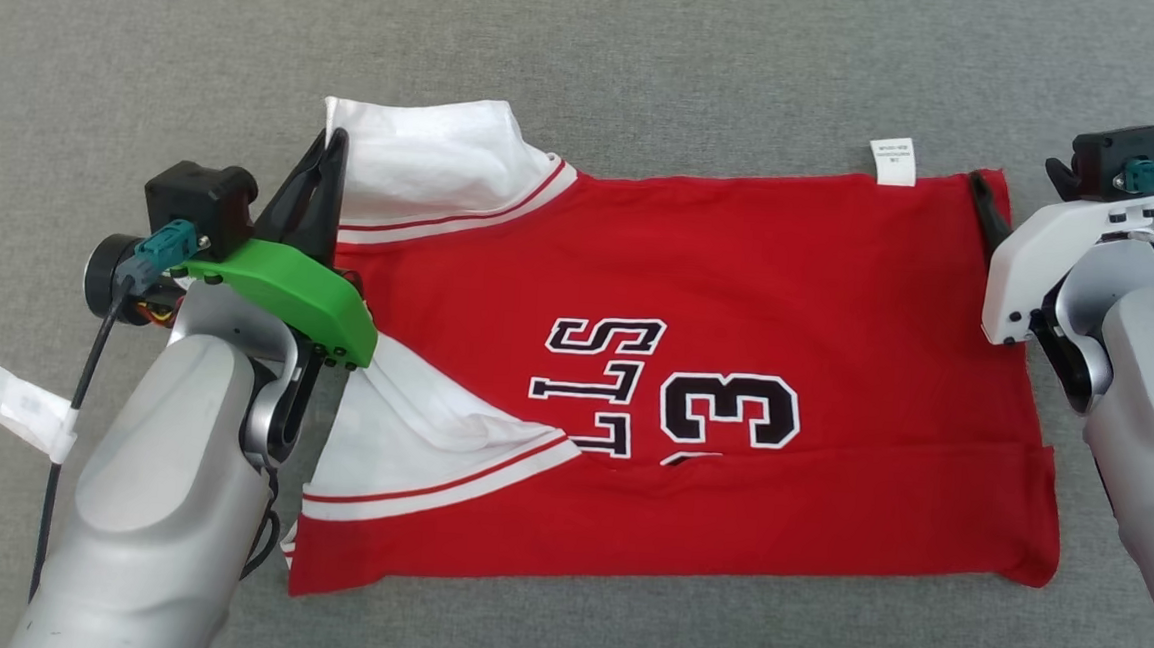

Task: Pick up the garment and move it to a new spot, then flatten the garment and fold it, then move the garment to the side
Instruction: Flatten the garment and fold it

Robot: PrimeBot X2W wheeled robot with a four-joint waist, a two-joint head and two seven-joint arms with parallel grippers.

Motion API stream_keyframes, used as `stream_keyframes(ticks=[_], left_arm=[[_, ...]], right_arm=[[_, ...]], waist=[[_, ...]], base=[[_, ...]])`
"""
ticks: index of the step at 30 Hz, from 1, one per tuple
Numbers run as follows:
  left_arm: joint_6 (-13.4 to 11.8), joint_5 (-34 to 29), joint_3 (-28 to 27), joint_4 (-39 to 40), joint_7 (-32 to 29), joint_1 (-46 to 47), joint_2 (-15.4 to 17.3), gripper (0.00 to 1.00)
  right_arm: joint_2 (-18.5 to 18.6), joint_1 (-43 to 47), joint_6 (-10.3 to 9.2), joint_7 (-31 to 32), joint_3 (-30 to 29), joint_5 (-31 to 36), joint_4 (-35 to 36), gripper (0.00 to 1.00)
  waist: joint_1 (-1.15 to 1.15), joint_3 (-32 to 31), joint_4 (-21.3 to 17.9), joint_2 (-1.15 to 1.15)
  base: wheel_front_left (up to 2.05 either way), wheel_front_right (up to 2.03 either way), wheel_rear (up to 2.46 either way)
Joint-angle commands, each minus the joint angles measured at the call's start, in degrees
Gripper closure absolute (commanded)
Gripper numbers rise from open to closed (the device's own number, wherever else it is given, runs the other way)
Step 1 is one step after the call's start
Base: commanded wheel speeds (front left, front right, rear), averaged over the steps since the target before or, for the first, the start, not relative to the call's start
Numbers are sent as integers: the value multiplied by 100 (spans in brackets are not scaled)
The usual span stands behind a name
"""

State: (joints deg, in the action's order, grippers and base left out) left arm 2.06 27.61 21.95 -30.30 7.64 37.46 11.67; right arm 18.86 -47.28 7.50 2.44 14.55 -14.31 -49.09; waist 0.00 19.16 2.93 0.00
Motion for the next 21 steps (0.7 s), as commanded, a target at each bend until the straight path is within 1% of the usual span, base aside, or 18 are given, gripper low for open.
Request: stream_keyframes(ticks=[1,8,9,10,12,13,16,17,18,19,21], left_arm=[[-17,-5,2,13,40,-57,-19,100],[-14,49,56,-58,125,-44,-119,100],[-12,57,62,-72,141,-34,-127,100],[-10,61,69,-83,151,-25,-136,100],[0,74,84,-104,170,-3,-154,100],[7,78,93,-117,177,11,-158,100],[25,93,109,-152,195,39,-157,100],[30,96,112,-165,207,45,-152,100],[37,102,116,-179,211,50,-146,100],[31,107,117,-190,222,53,-138,100],[28,109,112,-211,246,44,-115,100]], right_arm=[[42,-91,-3,19,41,2,-130,0],[110,-359,-3,60,302,-172,-766,0],[121,-370,-3,70,334,-204,-841,12],[137,-387,-3,56,359,-229,-900,29],[173,-420,-5,25,401,-297,-1023,45],[180,-428,-6,13,439,-334,-1083,52],[180,-469,-5,-59,541,-462,-1183,62],[195,-495,-6,-130,585,-489,-1192,69],[212,-515,-6,-214,615,-522,-1207,80],[221,-530,-7,-268,633,-549,-1217,100],[224,-558,-7,-397,703,-616,-1243,100]], waist=[[0,97,169,0],[0,148,253,0],[0,155,261,0],[0,162,266,0],[0,177,280,0],[0,185,290,0],[0,205,310,0],[0,214,314,0],[0,220,317,0],[0,222,317,0],[0,210,311,0]], base=[[0,0,0],[0,0,0],[0,0,0],[0,0,0],[0,0,0],[0,0,0],[0,0,0],[0,0,0],[0,0,0],[0,0,0],[0,0,0]])
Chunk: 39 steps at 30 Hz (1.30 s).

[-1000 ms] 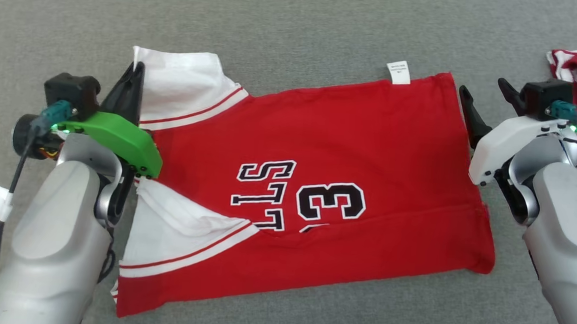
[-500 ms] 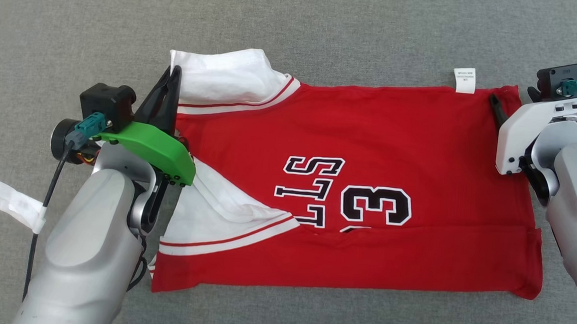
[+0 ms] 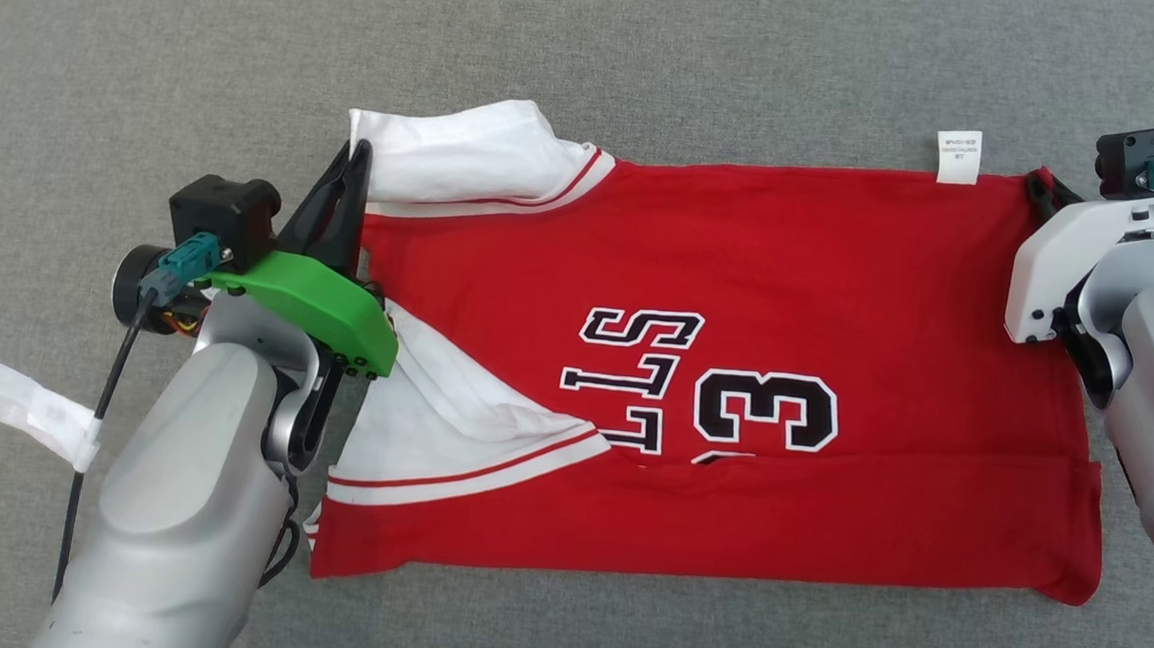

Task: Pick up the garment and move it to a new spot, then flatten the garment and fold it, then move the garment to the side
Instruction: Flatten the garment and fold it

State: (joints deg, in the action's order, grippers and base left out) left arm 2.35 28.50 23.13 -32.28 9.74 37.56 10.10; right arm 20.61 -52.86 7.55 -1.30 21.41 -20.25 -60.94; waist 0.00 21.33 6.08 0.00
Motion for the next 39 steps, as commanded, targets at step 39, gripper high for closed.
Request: stream_keyframes(ticks=[39], left_arm=[[-738,577,-190,1909,301,-3485,368,100]], right_arm=[[34,3430,-12,-1392,-290,-1249,2327,100]], waist=[[0,-1656,-489,0]], base=[[0,0,0]])
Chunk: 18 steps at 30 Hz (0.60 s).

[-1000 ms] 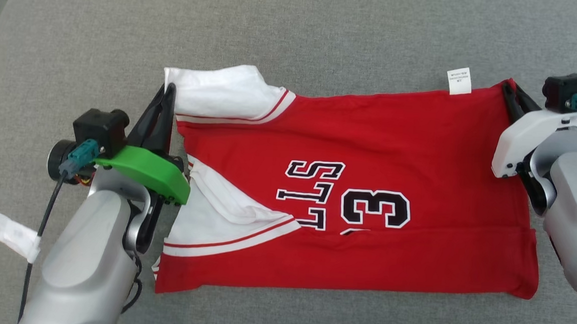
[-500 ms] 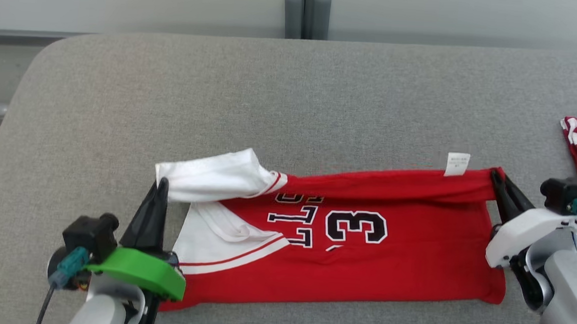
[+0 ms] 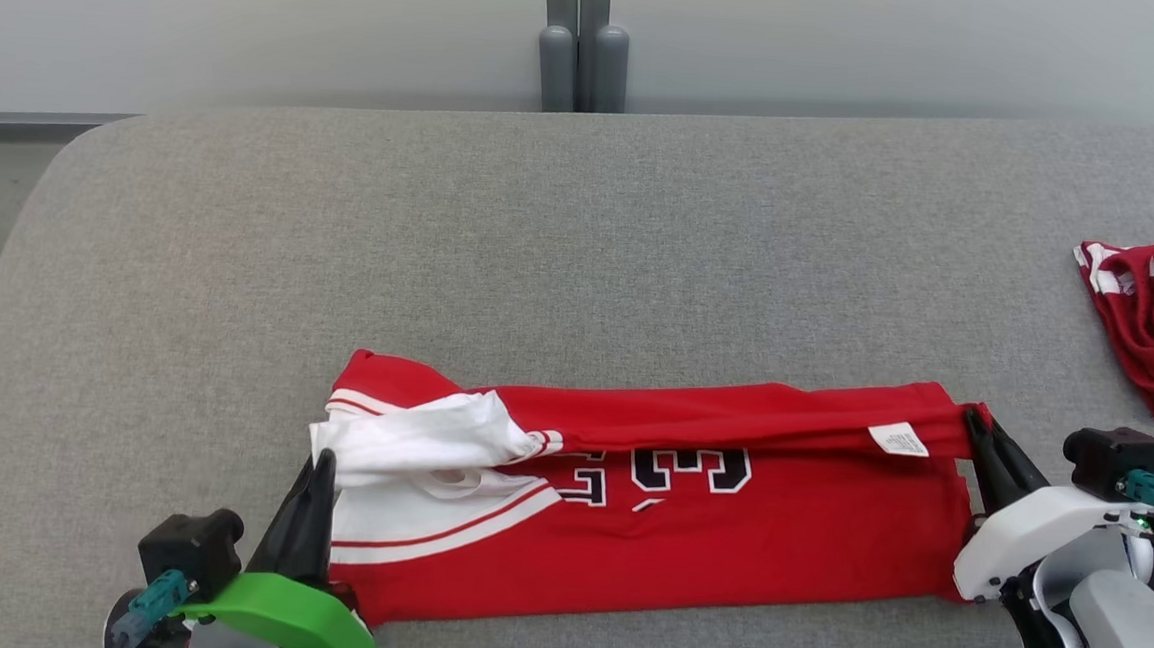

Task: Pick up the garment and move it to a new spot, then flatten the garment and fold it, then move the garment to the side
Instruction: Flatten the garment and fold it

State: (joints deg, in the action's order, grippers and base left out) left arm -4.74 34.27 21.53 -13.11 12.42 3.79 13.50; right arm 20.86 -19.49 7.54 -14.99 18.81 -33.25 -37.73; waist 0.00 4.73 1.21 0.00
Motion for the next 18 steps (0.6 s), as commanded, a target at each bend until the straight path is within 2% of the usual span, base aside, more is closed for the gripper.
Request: stream_keyframes(ticks=[1,4,5,6,7,8,9,10,12,18], left_arm=[[-20,16,-37,-25,51,-131,20,100],[-1,30,-33,-76,88,-187,-11,100],[-4,20,-19,-93,102,-216,-22,100],[-4,3,-3,-105,104,-244,-27,100],[6,33,3,-120,113,-287,-56,100],[15,63,8,-124,121,-324,-69,100],[22,74,13,-124,123,-366,-71,100],[27,87,12,-119,133,-408,-72,80],[70,146,-8,-85,154,-524,-80,0],[34,195,-197,212,241,-914,-32,0]], right_arm=[[-21,143,-10,-23,-68,66,17,100],[-115,265,-10,-24,-169,121,62,100],[-153,312,-10,-24,-225,138,83,89],[-188,356,-10,-23,-271,165,102,66],[-233,425,-10,-24,-331,183,135,22],[-271,474,-10,-25,-390,196,163,0],[-308,541,-10,-25,-486,225,210,0],[-340,595,-10,-25,-570,248,250,0],[-431,756,-10,-24,-772,316,349,0],[-704,1238,-10,-21,-1577,578,790,0]], waist=[[0,8,-5,0],[0,1,-15,0],[0,-2,-20,0],[0,-6,-23,0],[0,-13,-25,0],[0,-19,-25,0],[0,-27,-24,0],[0,-34,-22,0],[0,-51,-21,0],[0,-111,6,0]], base=[[0,0,0],[0,0,0],[0,0,0],[0,0,0],[0,0,0],[0,0,0],[0,0,0],[0,0,0],[0,0,0],[0,0,0]])
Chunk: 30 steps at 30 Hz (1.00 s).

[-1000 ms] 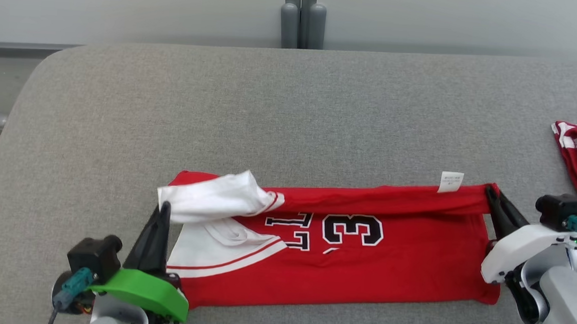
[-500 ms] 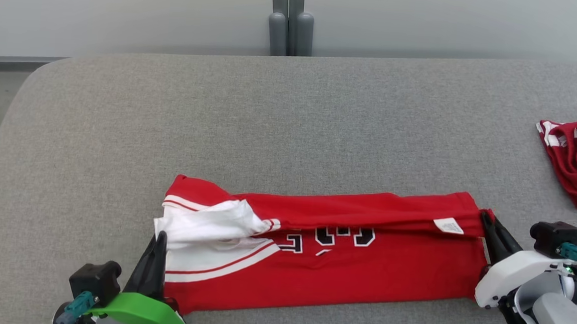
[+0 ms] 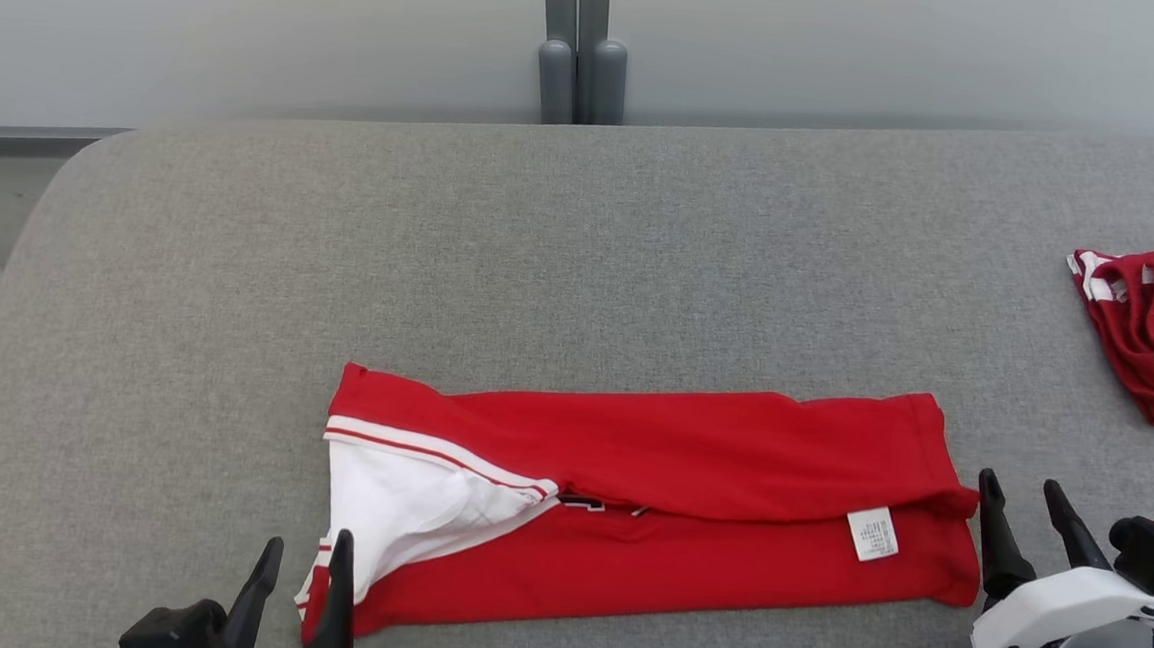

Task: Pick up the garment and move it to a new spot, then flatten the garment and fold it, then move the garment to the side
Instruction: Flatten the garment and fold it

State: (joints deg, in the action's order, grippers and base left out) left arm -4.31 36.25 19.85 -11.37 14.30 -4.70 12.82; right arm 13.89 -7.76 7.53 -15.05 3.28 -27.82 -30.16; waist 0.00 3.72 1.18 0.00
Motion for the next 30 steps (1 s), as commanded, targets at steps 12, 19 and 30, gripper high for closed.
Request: stream_keyframes(ticks=[12,19,30], left_arm=[[-198,-312,-252,457,95,-101,-81,0],[-223,-421,-299,370,92,-2,-177,0],[-189,-515,-471,343,94,4,-251,0]], right_arm=[[-314,132,-6,24,-637,603,364,0],[-194,-202,-7,691,-264,679,-107,0],[-236,-428,-7,961,-174,673,-1181,0]], waist=[[0,-207,216,0],[0,-241,291,0],[0,-123,442,0]], base=[[0,0,0],[0,0,0],[0,0,0]])
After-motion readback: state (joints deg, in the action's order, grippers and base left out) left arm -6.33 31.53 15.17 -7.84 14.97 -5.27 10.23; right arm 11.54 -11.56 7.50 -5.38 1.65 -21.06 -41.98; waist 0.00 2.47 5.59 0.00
